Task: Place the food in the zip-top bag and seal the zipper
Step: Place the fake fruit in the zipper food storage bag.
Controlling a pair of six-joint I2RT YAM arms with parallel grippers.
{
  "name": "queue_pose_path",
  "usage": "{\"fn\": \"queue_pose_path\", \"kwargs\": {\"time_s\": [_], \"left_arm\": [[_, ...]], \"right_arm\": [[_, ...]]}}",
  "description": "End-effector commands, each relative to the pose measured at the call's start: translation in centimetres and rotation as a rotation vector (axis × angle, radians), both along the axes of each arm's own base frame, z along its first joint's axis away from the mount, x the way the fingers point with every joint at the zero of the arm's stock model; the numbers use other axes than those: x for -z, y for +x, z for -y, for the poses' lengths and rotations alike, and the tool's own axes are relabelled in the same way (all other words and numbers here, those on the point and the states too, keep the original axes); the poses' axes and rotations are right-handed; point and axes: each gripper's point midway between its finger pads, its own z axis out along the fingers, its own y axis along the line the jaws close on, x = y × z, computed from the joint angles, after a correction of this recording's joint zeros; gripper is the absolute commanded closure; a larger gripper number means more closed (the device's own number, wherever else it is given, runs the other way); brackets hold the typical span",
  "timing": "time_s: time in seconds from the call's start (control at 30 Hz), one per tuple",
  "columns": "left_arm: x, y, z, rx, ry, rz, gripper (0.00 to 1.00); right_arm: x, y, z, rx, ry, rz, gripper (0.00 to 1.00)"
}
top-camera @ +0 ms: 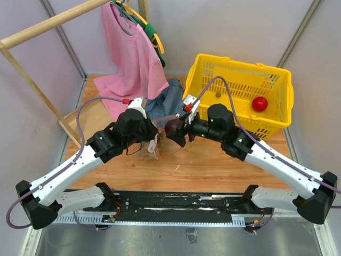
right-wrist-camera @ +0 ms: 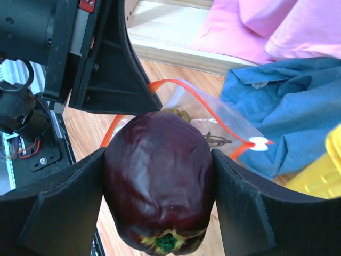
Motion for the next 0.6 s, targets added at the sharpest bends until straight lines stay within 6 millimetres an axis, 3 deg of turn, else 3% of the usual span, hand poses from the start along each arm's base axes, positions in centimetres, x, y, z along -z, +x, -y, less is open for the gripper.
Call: {"fn": "queue_pose_path", "kwargs": {"time_s": [0.0,0.3,0.57], "left_arm": [[-1.4,0.2,0.7,0.013,-0.059,0.029,1.00],[-1.2,0.1,1.0,0.024,-0.068,0.024,1.00],[-1.4,0.1,0.9,0.021,-0.068,0.031,1.00]], "right_arm": [[0.8,-0.1,-2.6,-0.067,-0.009,0.054,0.64],[6.6,1.8,-4.2,-0.036,-0.131,-0.018,0.44],[8.0,2.5,-4.1,-0.005,-0.163,-0.029,0.22]]}}
